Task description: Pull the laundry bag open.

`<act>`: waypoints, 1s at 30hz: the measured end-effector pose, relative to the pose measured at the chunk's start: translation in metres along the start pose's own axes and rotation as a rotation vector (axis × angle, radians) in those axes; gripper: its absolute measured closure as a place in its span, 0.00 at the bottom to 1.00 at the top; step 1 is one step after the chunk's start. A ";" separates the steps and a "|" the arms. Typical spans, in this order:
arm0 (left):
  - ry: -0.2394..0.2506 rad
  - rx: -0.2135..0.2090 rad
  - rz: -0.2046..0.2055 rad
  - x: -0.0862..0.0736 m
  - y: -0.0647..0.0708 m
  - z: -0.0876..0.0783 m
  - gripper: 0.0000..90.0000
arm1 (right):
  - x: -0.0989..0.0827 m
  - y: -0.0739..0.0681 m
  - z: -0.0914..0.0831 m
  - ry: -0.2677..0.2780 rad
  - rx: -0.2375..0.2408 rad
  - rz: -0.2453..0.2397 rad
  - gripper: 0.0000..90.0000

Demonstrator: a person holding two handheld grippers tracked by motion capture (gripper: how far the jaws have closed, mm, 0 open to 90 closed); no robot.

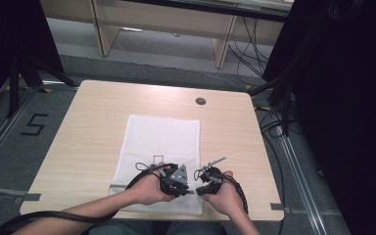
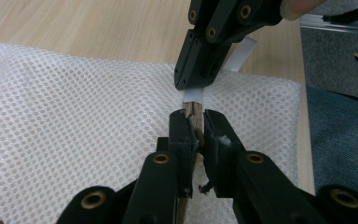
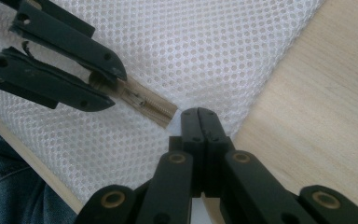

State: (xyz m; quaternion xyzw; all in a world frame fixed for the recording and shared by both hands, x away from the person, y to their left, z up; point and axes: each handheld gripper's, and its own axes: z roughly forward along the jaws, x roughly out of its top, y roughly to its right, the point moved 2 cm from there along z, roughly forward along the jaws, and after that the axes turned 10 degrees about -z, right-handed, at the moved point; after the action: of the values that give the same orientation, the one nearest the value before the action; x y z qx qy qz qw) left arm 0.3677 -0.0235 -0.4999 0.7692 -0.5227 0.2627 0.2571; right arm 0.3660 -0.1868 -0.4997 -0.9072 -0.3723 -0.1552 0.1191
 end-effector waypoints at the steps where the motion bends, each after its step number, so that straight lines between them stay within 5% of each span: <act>1: 0.003 0.003 0.001 0.000 0.000 0.000 0.91 | 0.000 0.000 0.000 0.000 0.001 0.001 1.00; 11: 0.008 0.003 -0.001 -0.002 0.000 -0.004 0.91 | 0.000 0.001 0.001 0.013 0.006 -0.028 1.00; 30: 0.019 0.002 -0.009 -0.004 0.000 -0.008 0.91 | 0.000 0.000 0.000 0.000 -0.001 0.001 1.00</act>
State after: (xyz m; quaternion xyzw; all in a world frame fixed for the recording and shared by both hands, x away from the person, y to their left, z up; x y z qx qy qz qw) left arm 0.3651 -0.0156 -0.4964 0.7694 -0.5164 0.2693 0.2626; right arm 0.3659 -0.1868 -0.4998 -0.9074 -0.3717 -0.1555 0.1190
